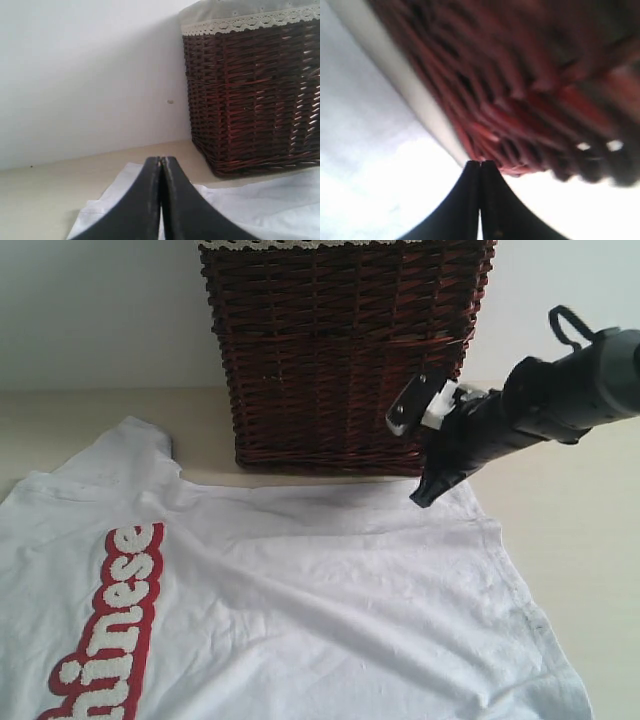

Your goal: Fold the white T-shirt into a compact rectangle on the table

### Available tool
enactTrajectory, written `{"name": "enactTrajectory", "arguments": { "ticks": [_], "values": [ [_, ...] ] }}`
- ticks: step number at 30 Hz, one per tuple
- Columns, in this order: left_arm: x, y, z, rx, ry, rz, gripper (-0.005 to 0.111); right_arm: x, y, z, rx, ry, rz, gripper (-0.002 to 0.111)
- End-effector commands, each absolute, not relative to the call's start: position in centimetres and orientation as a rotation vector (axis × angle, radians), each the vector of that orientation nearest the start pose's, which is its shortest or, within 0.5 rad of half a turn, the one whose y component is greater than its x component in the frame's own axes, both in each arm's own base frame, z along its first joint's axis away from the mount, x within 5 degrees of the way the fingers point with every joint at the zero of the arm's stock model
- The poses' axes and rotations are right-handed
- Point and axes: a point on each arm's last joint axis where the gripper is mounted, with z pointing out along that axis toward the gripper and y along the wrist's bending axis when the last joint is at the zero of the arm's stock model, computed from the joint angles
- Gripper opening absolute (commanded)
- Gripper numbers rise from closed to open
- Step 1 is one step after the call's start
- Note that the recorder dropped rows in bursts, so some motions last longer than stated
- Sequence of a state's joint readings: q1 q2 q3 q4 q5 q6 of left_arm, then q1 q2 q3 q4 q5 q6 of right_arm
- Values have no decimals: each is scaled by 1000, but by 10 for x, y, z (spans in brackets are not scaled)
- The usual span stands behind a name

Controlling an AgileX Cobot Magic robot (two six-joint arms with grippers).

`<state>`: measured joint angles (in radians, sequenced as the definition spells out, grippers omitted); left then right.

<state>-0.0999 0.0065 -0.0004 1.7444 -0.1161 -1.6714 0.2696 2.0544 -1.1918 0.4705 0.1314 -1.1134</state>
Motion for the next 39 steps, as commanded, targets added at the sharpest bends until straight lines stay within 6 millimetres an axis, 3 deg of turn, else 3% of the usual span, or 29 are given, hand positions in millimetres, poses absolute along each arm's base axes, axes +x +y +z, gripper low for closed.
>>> {"name": "enactTrajectory", "arguments": {
  "ticks": [1,4,6,9,11,13,19,22,26,29,33,39],
  "values": [
    [54,-16,211,220,1489,-115,3,393,116,170,-1022,2172,-14,0],
    [54,-16,211,220,1489,-115,3,373,120,192,-1185,2176,93,0],
    [54,-16,211,220,1489,-115,3,353,123,202,-1506,2097,180,0],
    [54,-16,211,220,1489,-115,3,319,117,208,-2056,1835,418,0],
    [54,-16,211,220,1489,-115,3,304,106,209,-2284,1633,618,0],
    [54,-16,211,220,1489,-115,3,309,93,206,-2267,1646,613,0],
    [54,-16,211,220,1489,-115,3,321,60,180,-2120,1905,686,3],
    [54,-16,211,220,1489,-115,3,317,54,163,-2144,2019,718,21],
    [54,-16,211,220,1489,-115,3,300,52,145,-2182,2062,784,64],
    [54,-16,211,220,1489,-115,3,295,51,137,-2101,2140,677,88],
    [54,-16,211,220,1489,-115,3,292,48,131,-2017,2212,568,100],
    [54,-16,211,220,1489,-115,3,295,46,128,-1980,2213,463,102]
  ]
}}
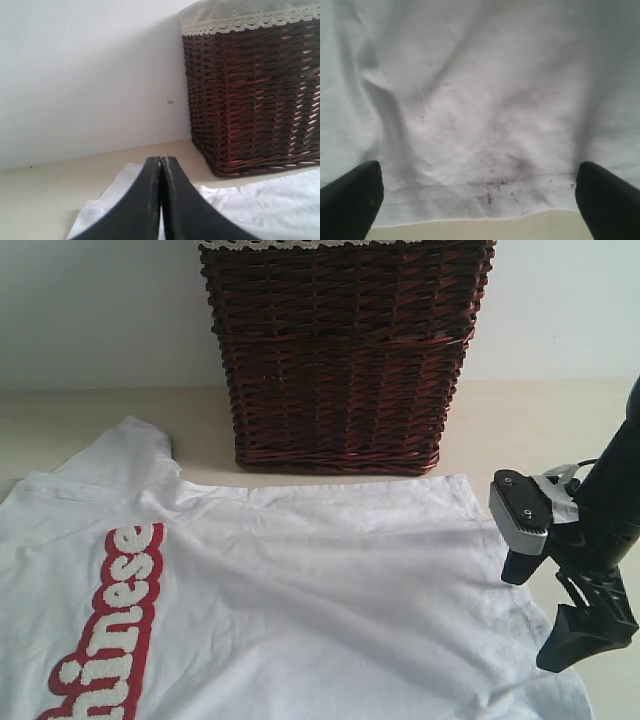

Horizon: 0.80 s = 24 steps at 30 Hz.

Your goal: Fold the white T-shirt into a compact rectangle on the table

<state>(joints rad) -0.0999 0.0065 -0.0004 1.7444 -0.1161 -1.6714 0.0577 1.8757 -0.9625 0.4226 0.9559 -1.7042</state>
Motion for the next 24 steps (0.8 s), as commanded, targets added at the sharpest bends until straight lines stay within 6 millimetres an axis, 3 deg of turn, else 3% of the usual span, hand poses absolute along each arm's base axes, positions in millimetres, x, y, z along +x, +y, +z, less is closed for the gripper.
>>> {"name": "enactTrajectory", "arguments": {
  "ticks": [1,6,9,15,24],
  "values": [
    [54,-16,211,220,1489,-115,3,297,46,128,-1975,2207,441,102],
    [54,-16,211,220,1489,-115,3,294,57,126,-2188,2099,343,102],
    [54,-16,211,220,1489,-115,3,291,74,124,-2268,2038,322,102],
    [54,-16,211,220,1489,-115,3,288,64,100,-2334,2120,225,102],
    [54,-16,211,220,1489,-115,3,278,63,94,-2338,2147,270,102]
  ]
}}
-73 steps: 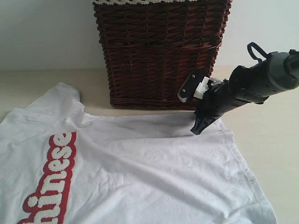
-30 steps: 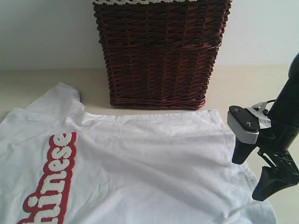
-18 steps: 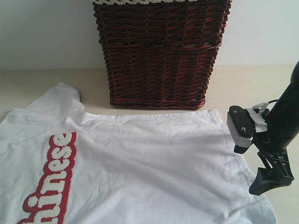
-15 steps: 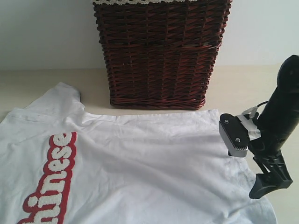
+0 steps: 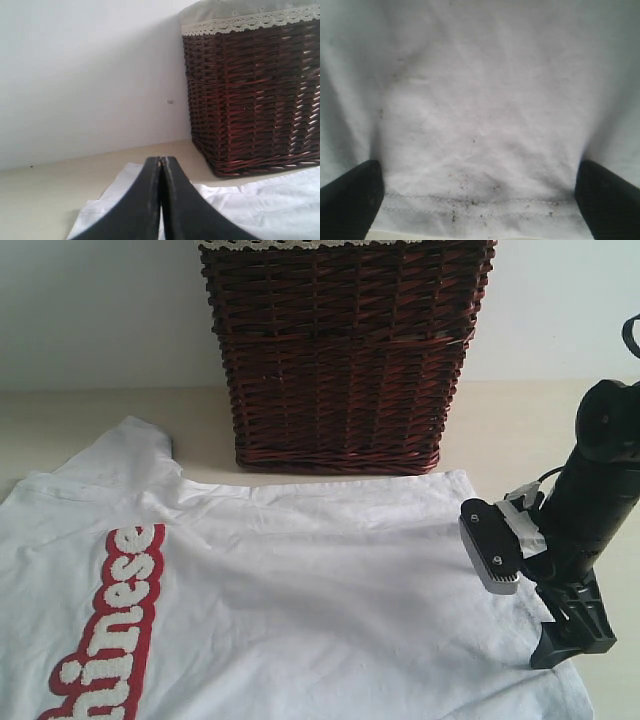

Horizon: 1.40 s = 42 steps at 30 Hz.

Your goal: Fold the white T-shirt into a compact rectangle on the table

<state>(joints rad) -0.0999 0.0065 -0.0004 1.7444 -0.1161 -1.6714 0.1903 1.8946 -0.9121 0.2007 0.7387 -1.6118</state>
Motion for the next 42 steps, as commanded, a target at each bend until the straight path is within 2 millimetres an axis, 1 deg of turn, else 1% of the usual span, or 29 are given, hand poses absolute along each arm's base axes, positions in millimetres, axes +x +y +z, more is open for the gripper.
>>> {"name": "enactTrajectory", "arguments": {
  "ticks": [1,21,23,25,29,31,35,38,42],
  "values": [
    [54,-16,211,220,1489,-115,3,278,63,94,-2336,2150,270,102],
    [54,-16,211,220,1489,-115,3,278,63,94,-2336,2150,270,102],
    [58,-17,209,224,1531,-118,3,278,63,94,-2336,2150,270,102],
    [69,-17,220,224,1611,-118,3,278,63,94,-2336,2150,270,102],
    [112,-16,237,240,1811,-36,3,278,63,94,-2327,2154,275,102],
    [138,-20,242,257,1903,-45,3,278,63,94,-2327,2154,275,102],
    [175,-26,242,377,1997,-14,3,278,63,94,-2330,2151,275,102],
    [189,-27,239,521,2008,64,3,278,63,94,-2330,2151,275,102],
    [191,-28,238,638,1985,125,3,278,63,94,-2330,2151,275,102]
  ]
}}
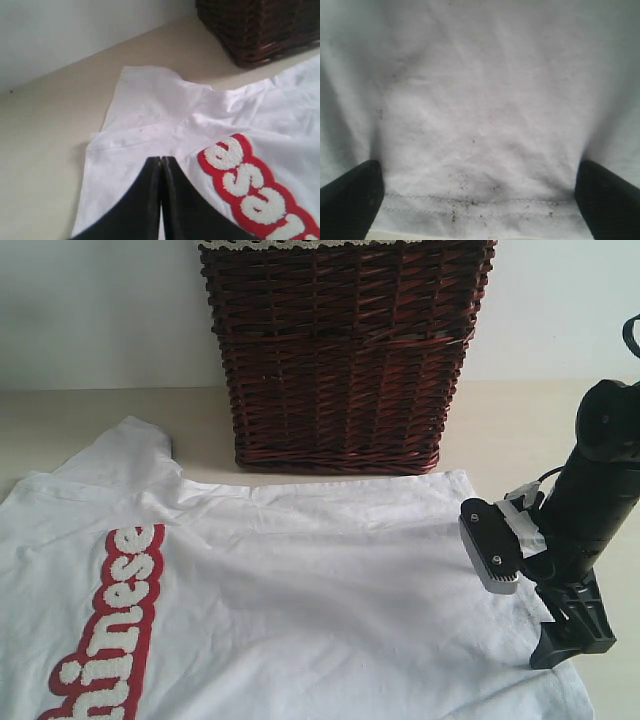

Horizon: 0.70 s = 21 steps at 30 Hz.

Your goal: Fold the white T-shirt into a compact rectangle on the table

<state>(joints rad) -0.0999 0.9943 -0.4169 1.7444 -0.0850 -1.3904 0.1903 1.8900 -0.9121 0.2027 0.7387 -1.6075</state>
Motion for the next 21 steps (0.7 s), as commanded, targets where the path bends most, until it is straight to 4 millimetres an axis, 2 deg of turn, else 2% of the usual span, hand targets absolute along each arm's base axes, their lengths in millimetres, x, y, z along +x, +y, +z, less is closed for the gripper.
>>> {"name": "enactTrajectory", "arguments": {
  "ticks": [1,5,7,13,21],
  "values": [
    [193,-29,236,669,1989,124,3,278,63,94,-2330,2151,275,102],
    [195,-30,225,887,1962,212,3,278,63,94,-2328,2150,271,102],
    [197,-30,220,940,1967,237,3,278,63,94,-2327,2150,269,102],
    [204,-30,206,970,2028,225,3,278,63,94,-2327,2150,269,102],
    [210,-33,199,991,2059,233,3,278,63,94,-2327,2150,269,102]
  ]
}}
